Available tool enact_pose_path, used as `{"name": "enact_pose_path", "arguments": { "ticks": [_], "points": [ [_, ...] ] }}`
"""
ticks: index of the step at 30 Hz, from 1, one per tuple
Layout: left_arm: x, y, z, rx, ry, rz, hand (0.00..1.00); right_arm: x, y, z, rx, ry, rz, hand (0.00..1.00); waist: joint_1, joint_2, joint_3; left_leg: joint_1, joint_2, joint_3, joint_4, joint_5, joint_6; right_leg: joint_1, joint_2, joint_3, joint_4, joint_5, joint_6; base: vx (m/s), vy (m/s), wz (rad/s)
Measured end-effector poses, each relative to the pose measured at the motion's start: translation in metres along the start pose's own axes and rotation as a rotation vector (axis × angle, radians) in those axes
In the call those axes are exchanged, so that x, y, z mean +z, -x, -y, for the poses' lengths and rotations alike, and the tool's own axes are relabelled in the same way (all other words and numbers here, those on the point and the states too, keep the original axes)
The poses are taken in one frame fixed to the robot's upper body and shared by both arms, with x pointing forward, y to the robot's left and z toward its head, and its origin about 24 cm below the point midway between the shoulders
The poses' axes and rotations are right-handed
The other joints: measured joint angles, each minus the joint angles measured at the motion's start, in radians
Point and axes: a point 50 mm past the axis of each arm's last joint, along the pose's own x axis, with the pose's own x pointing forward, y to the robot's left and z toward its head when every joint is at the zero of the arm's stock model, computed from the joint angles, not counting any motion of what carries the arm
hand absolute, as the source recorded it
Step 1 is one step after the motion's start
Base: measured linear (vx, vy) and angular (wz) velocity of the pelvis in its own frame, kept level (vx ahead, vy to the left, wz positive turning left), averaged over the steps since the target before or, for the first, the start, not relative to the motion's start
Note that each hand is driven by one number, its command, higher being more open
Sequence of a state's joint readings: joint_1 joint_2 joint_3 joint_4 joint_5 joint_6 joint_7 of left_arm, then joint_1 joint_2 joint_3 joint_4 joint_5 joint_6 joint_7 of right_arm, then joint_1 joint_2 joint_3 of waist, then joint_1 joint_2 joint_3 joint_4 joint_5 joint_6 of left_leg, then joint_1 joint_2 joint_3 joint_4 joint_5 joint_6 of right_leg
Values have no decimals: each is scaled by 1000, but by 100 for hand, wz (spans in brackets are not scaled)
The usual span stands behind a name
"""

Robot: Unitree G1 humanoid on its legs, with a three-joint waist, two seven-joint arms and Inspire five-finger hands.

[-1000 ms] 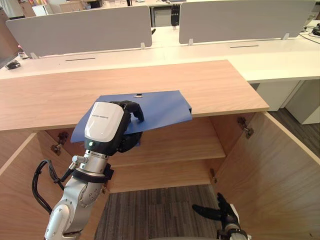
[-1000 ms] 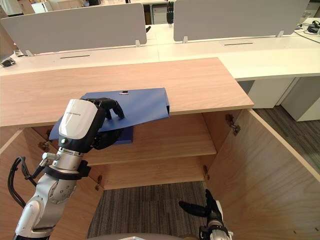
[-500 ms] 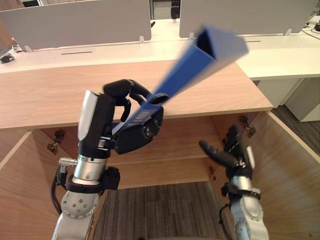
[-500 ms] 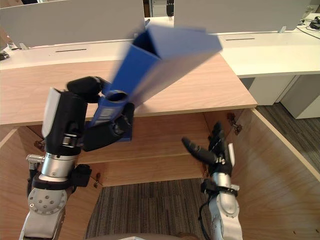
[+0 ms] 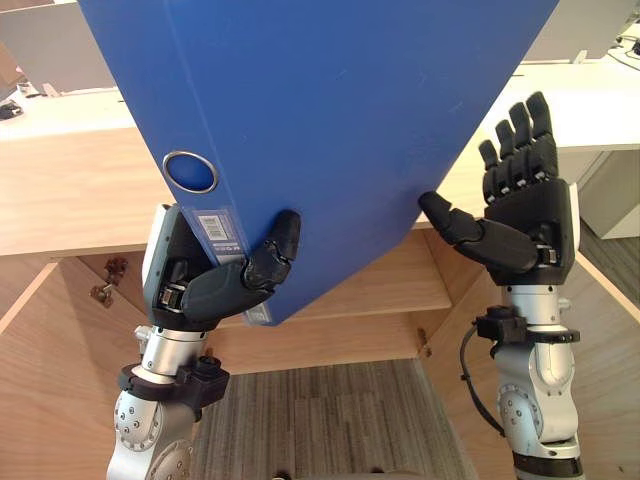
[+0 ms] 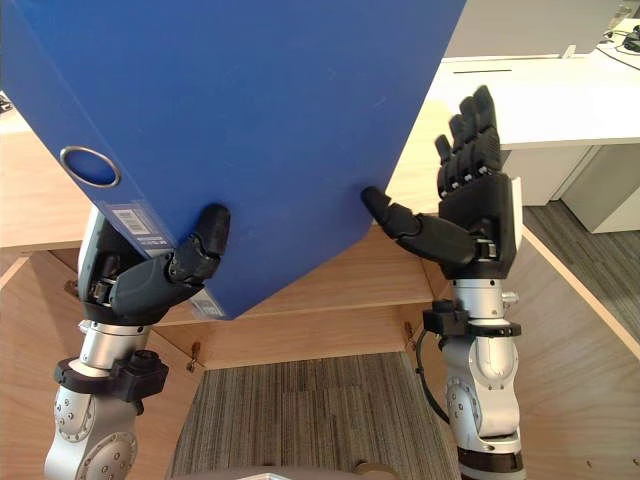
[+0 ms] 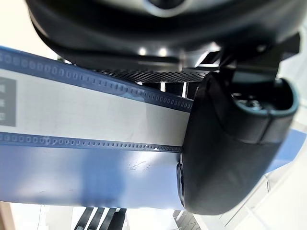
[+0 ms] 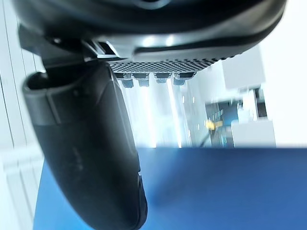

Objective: Walk over to the cabinet, pick up the folder, carry it to the office cabinet, place the folder inside the office cabinet, then close the office cabinet door

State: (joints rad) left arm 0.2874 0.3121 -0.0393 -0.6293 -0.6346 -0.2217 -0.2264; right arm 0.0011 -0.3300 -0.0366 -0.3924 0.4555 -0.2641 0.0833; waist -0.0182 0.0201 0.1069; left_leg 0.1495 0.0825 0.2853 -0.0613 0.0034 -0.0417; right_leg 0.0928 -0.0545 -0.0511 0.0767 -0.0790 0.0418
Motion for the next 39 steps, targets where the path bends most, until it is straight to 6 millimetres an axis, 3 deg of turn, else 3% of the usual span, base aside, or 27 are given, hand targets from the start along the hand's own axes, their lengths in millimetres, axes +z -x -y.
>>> {"name": "enact_pose_path", "arguments": {
  "ticks": [5,6,15,21,22,26,34,37,39],
  "points": [
    [-17,8,-7,-20,37,-137,0,-21,-3,1,143,23,-127,100,2,-4,2,-8,-3,-18,0,2,3,1,-4,-13,0,2,3,-14,-20,9],
    [-20,9,-9,-23,39,-162,0,-27,-1,3,161,16,-171,0,3,-3,3,-10,-4,-26,0,3,4,2,-6,-18,0,2,4,1,-17,17],
    [-30,18,-26,-26,24,-280,0,-55,15,14,295,-30,-426,0,29,-3,3,-18,-14,-57,0,6,8,15,-17,-42,-12,6,11,0,-12,12],
    [-26,18,-31,-8,-7,-263,0,-57,15,9,299,-79,-422,0,34,-4,3,-20,-17,-70,-3,9,12,17,-20,-54,-12,6,11,-15,-18,6],
    [-26,18,-31,-2,-8,-257,100,-58,15,7,295,-92,-415,0,34,-4,3,-21,-17,-70,-3,9,12,17,-20,-54,-12,6,11,0,0,0],
    [-23,19,-35,132,-12,-151,100,-52,8,-20,267,-219,-280,0,33,-4,3,-24,-16,-70,-4,11,12,16,-19,-54,-17,6,11,-5,-8,0],
    [-6,26,-55,412,-176,19,100,-47,2,-29,178,-202,-193,0,54,-4,3,-28,-16,-77,-4,12,12,16,-19,-59,-17,6,11,-6,-11,2],
    [-7,41,-75,538,-293,-22,100,-44,1,-24,132,-190,-168,0,56,-3,3,-29,-17,-81,-6,12,12,16,-19,-60,-17,6,11,-3,-12,3],
    [-14,67,-101,705,-351,-108,100,-31,-3,-18,92,-184,-103,0,55,-3,3,-34,-17,-82,-7,12,12,15,-19,-61,-24,6,12,0,0,0]
  ]
}}
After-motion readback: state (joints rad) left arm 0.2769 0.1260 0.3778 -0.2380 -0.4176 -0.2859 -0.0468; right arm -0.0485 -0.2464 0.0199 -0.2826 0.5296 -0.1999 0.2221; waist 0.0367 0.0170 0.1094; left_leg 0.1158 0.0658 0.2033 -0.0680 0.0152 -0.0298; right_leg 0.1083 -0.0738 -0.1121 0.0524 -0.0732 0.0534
